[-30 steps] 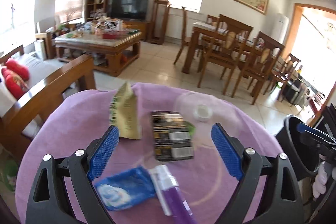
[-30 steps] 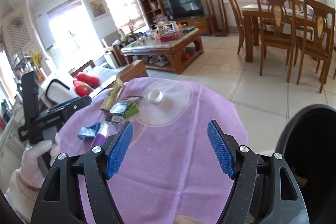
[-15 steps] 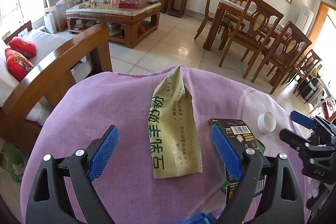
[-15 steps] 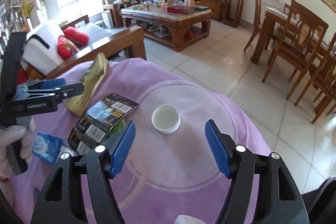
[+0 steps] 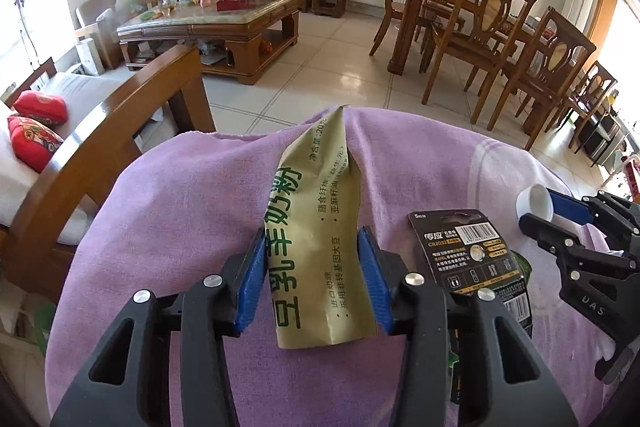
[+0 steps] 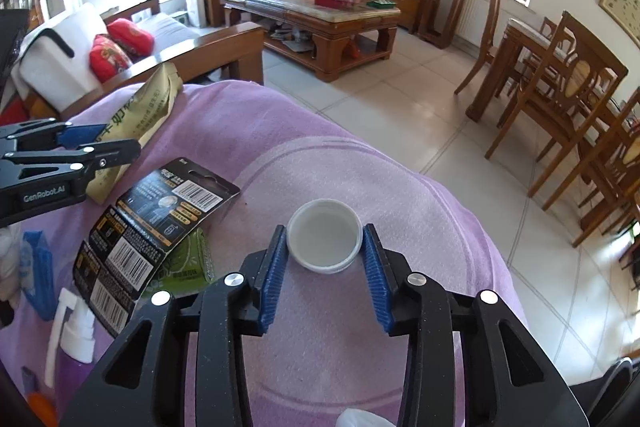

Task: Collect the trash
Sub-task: 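Grasp the green-print beige wrapper with the left gripper while the right gripper grasps the white lid, then carry the wrapper and lid over the black bin and open both grippers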

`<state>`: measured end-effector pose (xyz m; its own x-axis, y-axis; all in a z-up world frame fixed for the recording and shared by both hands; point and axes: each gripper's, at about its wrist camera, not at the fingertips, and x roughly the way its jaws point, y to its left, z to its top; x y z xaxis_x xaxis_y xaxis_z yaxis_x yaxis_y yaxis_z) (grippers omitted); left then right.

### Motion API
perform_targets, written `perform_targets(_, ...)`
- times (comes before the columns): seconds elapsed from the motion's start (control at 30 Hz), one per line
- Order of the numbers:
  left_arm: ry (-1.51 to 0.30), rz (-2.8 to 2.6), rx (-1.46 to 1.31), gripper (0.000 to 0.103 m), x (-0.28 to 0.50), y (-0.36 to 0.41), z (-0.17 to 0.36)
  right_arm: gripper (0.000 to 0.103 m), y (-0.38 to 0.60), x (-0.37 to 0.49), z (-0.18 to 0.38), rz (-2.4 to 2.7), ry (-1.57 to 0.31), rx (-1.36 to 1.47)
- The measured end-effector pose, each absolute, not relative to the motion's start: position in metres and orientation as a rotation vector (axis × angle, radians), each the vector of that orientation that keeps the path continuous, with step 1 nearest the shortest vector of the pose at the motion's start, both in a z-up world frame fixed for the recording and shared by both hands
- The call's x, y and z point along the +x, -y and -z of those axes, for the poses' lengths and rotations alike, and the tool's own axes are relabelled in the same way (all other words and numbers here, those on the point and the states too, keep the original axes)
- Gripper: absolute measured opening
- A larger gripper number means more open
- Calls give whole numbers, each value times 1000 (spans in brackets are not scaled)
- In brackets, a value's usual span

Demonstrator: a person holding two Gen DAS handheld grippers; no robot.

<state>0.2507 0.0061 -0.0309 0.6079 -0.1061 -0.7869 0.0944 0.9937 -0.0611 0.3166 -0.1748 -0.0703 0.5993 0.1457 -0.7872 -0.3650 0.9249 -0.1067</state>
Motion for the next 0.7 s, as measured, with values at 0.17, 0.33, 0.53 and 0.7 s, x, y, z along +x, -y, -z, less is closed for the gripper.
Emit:
perform_targets(0.17, -903, 138, -72, 6, 245, -17, 32, 37, 182, 305, 71, -328, -904, -240)
perform_targets(0.33, -823, 163, -105, 6, 225, -26, 15, 37, 196, 283, 55, -362, -892, -179)
perform_targets(0.53, -720, 208, -132, 6, 189, -21, -14, 37, 221, 242, 15, -421, -831, -89)
perform_targets(0.7, -645, 274, -108, 6, 155, 11, -39, 37, 247, 193, -15, -463, -756, -24)
